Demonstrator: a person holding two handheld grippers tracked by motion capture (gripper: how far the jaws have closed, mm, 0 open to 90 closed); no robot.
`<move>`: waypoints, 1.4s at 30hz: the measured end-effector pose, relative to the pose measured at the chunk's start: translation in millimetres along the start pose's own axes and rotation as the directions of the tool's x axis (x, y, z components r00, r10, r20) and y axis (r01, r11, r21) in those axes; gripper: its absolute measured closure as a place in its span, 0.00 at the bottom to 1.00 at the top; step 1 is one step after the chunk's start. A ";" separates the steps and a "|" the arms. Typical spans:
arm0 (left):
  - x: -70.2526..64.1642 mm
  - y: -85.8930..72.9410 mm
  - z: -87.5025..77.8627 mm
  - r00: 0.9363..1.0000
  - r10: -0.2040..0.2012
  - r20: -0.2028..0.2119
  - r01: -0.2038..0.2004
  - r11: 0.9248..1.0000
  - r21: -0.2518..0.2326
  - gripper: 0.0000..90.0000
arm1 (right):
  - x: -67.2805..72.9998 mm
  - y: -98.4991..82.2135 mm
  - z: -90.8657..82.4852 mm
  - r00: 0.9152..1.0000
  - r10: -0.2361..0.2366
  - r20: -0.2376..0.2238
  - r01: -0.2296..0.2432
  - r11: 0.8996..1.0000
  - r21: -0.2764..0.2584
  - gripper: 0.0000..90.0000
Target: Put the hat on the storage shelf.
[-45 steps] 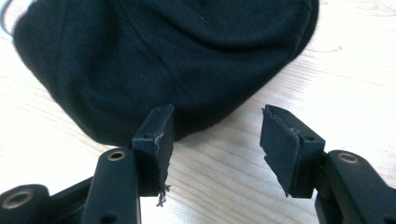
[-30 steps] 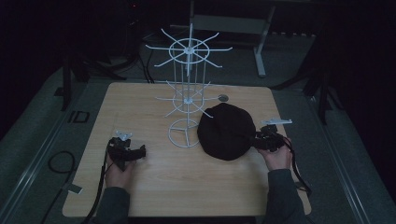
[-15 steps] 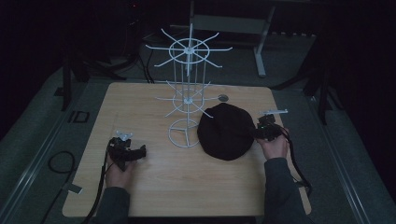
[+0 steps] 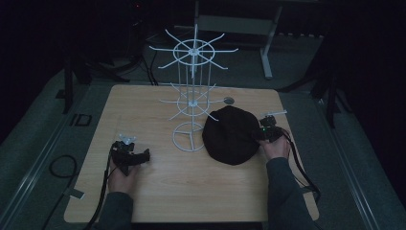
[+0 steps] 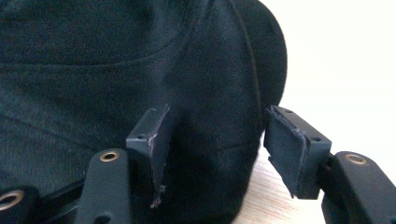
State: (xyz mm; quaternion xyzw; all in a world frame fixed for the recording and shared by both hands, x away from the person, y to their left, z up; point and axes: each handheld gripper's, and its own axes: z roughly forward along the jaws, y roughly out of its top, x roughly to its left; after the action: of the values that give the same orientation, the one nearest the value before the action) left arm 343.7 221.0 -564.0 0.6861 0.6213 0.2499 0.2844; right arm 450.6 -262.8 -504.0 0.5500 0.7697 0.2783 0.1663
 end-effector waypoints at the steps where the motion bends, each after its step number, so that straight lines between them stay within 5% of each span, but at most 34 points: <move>1: 0.0 0.0 0.0 1.000 0.000 0.000 0.000 1.000 0.000 0.13 | 0.0 0.0 0.0 1.000 0.000 0.000 0.000 1.000 0.000 0.45; 6: 0.0 0.0 0.0 1.000 0.001 0.001 -0.001 1.000 -0.001 0.13 | -0.2 1.3 9.3 1.000 0.028 -0.005 -0.028 0.999 0.033 0.47; 11: 0.0 0.0 -0.1 1.000 0.003 0.002 -0.003 1.000 0.000 0.13 | 1.6 0.5 19.3 0.998 0.055 -0.028 -0.053 0.996 0.074 0.60; 22: -0.6 0.0 -0.2 1.000 0.007 0.006 -0.007 1.000 0.001 0.13 | 6.4 4.2 22.9 0.994 0.097 0.048 -0.102 0.989 0.109 0.71; 29: -0.7 0.0 -0.2 1.000 0.007 0.006 -0.007 1.000 0.001 0.13 | 9.5 9.2 22.9 0.984 0.134 0.117 -0.146 0.984 0.097 0.83; 42: -1.4 0.3 0.2 1.000 0.008 0.008 -0.008 1.000 -0.001 0.13 | -10.8 4.3 12.3 0.961 0.275 0.025 -0.276 0.961 0.003 0.88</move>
State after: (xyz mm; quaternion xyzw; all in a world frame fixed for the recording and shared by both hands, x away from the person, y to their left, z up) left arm 343.8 219.6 -563.9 0.6895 0.6173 0.2486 0.2859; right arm 464.4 -268.9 -511.7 0.6556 0.6844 0.2895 0.1336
